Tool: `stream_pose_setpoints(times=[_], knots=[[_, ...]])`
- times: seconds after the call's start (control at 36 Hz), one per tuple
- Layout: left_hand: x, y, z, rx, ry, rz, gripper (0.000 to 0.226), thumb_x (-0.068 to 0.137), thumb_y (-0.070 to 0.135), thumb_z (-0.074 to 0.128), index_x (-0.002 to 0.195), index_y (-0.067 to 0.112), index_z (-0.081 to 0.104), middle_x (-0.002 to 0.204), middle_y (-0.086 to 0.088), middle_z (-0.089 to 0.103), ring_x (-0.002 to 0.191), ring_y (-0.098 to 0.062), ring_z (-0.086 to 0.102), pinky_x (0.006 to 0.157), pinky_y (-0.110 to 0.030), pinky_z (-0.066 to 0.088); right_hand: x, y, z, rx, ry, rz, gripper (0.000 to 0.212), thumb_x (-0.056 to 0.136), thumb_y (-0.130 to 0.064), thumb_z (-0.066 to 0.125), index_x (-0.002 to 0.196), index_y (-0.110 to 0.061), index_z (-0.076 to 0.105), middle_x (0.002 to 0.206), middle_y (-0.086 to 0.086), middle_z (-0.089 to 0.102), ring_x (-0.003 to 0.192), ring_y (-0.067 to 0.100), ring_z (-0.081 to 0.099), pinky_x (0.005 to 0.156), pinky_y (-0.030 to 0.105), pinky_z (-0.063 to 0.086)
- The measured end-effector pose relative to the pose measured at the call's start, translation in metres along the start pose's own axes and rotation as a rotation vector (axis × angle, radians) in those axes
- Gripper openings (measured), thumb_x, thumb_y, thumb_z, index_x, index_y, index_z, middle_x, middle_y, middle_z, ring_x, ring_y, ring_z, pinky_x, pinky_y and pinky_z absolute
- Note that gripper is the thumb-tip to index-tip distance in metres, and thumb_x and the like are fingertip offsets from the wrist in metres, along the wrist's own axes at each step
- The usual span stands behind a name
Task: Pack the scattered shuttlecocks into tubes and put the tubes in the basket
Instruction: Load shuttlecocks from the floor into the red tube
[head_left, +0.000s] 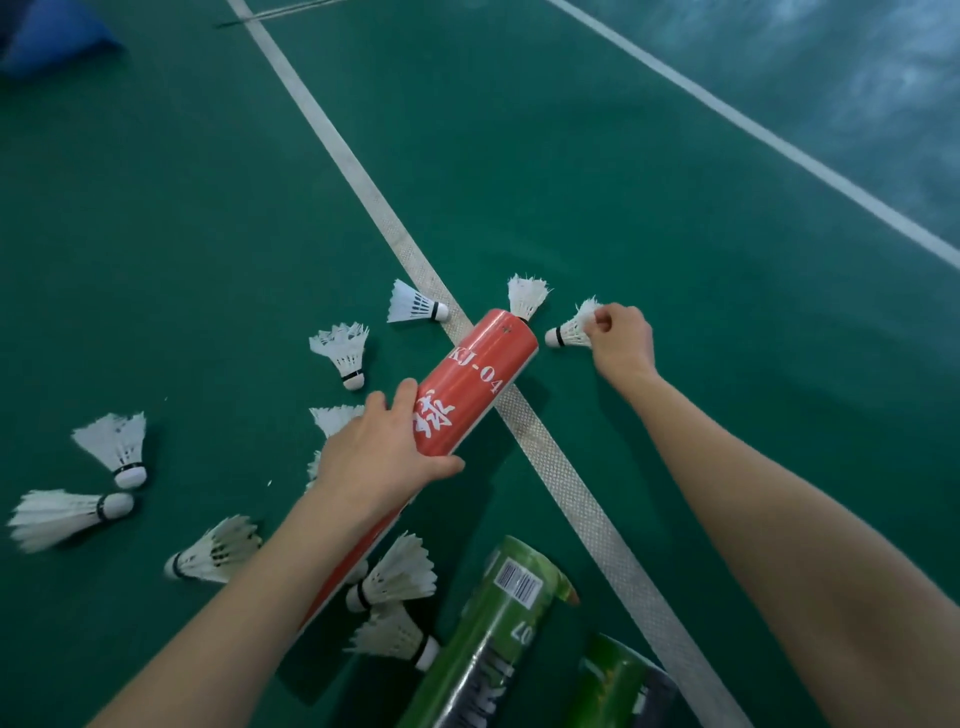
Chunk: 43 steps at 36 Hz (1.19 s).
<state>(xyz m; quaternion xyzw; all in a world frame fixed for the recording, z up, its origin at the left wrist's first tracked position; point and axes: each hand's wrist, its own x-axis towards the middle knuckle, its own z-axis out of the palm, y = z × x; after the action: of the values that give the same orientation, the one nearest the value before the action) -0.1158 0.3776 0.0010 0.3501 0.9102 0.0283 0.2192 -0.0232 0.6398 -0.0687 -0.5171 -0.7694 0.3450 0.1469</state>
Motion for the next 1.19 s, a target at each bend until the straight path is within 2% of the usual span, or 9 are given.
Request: stream_pose_setpoints(times=[0.11,0.22,0.33,0.5,0.64,0.75,0.89,1.03,1.19], knots=[[-0.018,-0.010,0.004,-0.003,0.012,0.008,0.093,0.071,0.069,0.064,0.141,0.029,0.017,0.116,0.001,0.043,0.091,-0.017,0.053,0.073,-0.032,0.047,-0.036,0.002,-0.017,0.003,0.026,-0.055,0.022,0.098,-0.017,0.047,0.107,-0.004,0.062,0.111,0.013,0.055,0.110,0.030,0.048,0.081,0.028,0.035],[-0.035,-0.019,0.010,0.010,0.056,0.036,0.096,0.071,0.068,0.064,0.142,0.030,0.014,0.116,0.001,0.041,0.094,-0.017,0.056,0.079,-0.034,0.051,-0.079,-0.011,-0.032,0.248,-0.001,-0.072,0.021,0.098,-0.020,0.046,0.114,-0.009,0.053,0.124,0.001,0.041,0.118,0.015,0.037,0.095,0.023,0.029],[-0.046,-0.027,0.012,0.014,0.087,0.066,0.096,0.072,0.063,0.067,0.143,0.032,0.011,0.121,0.000,0.039,0.100,-0.019,0.055,0.079,-0.034,0.051,-0.103,-0.030,-0.041,0.520,-0.019,-0.082,0.009,0.095,-0.018,0.049,0.092,-0.024,0.053,0.125,-0.005,0.053,0.104,0.009,0.053,0.092,0.027,0.042],[-0.055,-0.033,0.010,-0.025,0.127,0.097,0.096,0.074,0.060,0.068,0.145,0.033,0.010,0.124,0.001,0.038,0.103,-0.017,0.053,0.080,-0.032,0.049,-0.128,-0.052,-0.044,0.570,-0.163,-0.192,0.022,0.098,-0.012,0.045,0.079,-0.021,0.045,0.088,-0.014,0.051,0.065,-0.011,0.048,0.068,0.016,0.037],[-0.059,-0.030,0.009,-0.107,0.154,0.113,0.097,0.073,0.060,0.069,0.146,0.035,0.011,0.123,0.004,0.037,0.102,-0.014,0.051,0.081,-0.029,0.045,-0.147,-0.057,-0.037,0.502,-0.328,-0.263,0.010,0.102,-0.025,0.039,0.102,-0.022,0.049,0.102,-0.010,0.056,0.086,-0.005,0.055,0.080,0.020,0.042],[-0.059,-0.027,0.012,-0.112,0.162,0.103,0.096,0.073,0.059,0.070,0.146,0.034,0.013,0.122,0.003,0.038,0.103,-0.015,0.051,0.085,-0.031,0.047,-0.153,-0.059,-0.036,0.495,-0.348,-0.254,0.051,0.097,-0.052,0.025,0.139,-0.030,0.043,0.135,-0.004,0.049,0.122,0.013,0.048,0.104,0.033,0.036],[-0.050,-0.021,0.010,-0.085,0.131,0.090,0.096,0.072,0.056,0.073,0.145,0.033,0.016,0.122,0.000,0.040,0.103,-0.019,0.053,0.087,-0.035,0.049,-0.155,-0.059,-0.030,0.483,-0.454,-0.235,0.056,0.093,-0.058,0.019,0.142,-0.038,0.039,0.121,-0.011,0.052,0.107,-0.005,0.047,0.100,0.030,0.030],[-0.033,-0.015,0.005,-0.059,0.108,0.075,0.093,0.069,0.055,0.075,0.142,0.035,0.020,0.117,-0.001,0.042,0.097,-0.021,0.055,0.083,-0.037,0.051,-0.130,-0.051,-0.021,0.556,-0.435,-0.130,0.064,0.083,-0.076,0.020,0.130,-0.045,0.051,0.136,-0.002,0.054,0.128,0.018,0.045,0.115,0.052,0.023],[-0.011,-0.007,0.005,-0.030,0.060,0.023,0.094,0.068,0.056,0.075,0.142,0.033,0.021,0.115,-0.003,0.041,0.097,-0.023,0.056,0.079,-0.034,0.047,-0.094,-0.043,-0.001,0.628,-0.322,-0.010,0.059,0.100,-0.053,0.015,0.138,-0.021,0.048,0.144,0.001,0.047,0.132,0.016,0.040,0.115,0.046,0.025]])
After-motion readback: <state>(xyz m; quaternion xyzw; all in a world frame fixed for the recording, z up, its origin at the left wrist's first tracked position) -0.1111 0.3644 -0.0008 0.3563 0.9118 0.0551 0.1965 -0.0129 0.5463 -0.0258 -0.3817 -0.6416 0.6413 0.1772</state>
